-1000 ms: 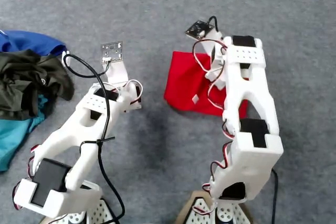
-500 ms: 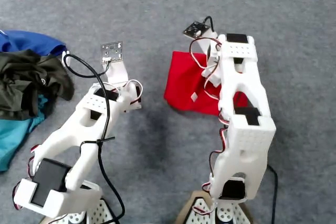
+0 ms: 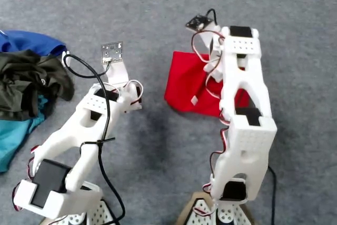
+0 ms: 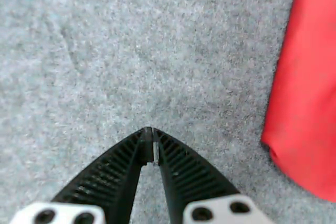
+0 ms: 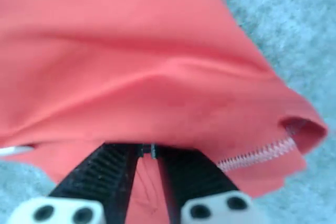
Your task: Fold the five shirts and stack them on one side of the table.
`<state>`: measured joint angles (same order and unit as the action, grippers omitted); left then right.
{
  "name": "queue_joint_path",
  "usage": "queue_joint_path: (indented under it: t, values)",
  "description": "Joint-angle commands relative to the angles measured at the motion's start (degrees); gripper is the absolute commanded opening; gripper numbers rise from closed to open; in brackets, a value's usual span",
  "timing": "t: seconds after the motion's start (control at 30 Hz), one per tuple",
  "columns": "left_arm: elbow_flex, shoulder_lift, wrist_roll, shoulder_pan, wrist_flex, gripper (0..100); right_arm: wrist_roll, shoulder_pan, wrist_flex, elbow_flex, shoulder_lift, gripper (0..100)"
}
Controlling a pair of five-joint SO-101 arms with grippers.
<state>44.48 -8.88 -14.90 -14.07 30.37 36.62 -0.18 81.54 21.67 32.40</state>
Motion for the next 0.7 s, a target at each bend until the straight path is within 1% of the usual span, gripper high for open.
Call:
queue_joint_path:
  t: [0.0,0.2,0.37,0.53,0.67]
  values:
    - [-0.7,-2.51,0.35,-0.09,-0.7,2,-0.62,-0.4,3.96,5.85,-0.4,0.5]
    - [-0.7,-2.51,0.35,-0.09,-0.62,2,-0.62,1.98,10.29,9.1,-0.4,0.5]
    - [-0.7,-2.51,0.35,-0.18,-0.62,2,-0.53,6.37,14.77,9.1,-2.24,0.5]
    - [-0.7,-2.51,0.35,-0.26,-0.62,2,0.53,10.42,15.56,4.88,-9.27,0.5]
    - [-0.7,-2.51,0.35,-0.35,-0.62,2,1.49,11.65,15.21,-2.59,-15.08,0.5]
